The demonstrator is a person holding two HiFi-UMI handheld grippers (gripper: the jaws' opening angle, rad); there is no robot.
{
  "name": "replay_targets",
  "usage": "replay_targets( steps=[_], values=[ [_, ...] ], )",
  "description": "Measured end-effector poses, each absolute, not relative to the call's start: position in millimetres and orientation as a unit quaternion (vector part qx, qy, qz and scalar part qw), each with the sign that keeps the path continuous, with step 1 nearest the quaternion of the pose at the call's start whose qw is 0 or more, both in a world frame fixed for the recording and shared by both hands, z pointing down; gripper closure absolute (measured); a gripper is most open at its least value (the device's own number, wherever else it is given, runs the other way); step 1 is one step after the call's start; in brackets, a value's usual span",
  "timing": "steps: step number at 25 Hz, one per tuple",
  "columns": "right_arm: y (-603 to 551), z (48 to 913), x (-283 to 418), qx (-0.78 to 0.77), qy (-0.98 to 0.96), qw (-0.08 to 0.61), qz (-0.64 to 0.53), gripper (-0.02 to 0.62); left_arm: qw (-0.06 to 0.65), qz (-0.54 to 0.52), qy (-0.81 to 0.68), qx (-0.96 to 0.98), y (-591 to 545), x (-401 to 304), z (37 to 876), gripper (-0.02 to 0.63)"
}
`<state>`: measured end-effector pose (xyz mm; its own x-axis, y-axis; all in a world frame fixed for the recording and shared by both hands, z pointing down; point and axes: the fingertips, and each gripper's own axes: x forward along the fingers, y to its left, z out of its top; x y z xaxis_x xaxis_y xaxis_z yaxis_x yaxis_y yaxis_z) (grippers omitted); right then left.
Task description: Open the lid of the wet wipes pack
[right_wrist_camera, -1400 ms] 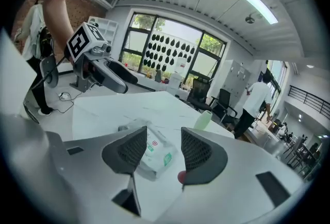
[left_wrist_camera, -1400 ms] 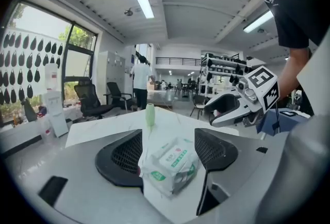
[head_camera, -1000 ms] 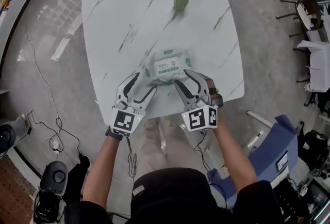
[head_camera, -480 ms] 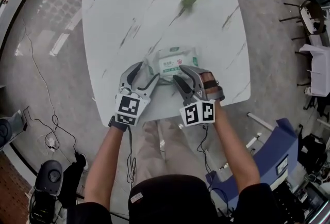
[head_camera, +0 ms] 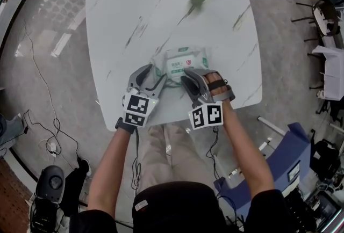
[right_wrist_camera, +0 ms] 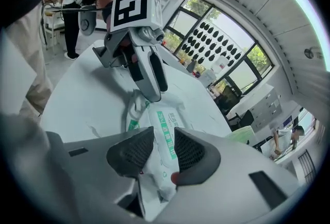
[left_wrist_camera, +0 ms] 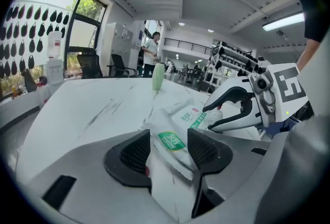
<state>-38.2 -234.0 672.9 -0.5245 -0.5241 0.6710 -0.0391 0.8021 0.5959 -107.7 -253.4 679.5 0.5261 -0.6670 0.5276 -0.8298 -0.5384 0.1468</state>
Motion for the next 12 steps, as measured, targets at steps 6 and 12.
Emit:
replay_targets(
  steps=[6, 12],
  values=[
    [-230.8, 677.8, -38.8, 0.166, -0.828, 0.455, -0.282, 0.499, 0.204, 0.227, -0.427, 0.851, -254.3, -106.3, 683.8, 0.373],
    [-231.6, 678.7, -39.4, 0.156, -0.826, 0.468, -0.271, 0.496, 0.206, 0.232, -0.425, 0.85, -253.5, -105.4, 685.1, 0.379]
  ],
)
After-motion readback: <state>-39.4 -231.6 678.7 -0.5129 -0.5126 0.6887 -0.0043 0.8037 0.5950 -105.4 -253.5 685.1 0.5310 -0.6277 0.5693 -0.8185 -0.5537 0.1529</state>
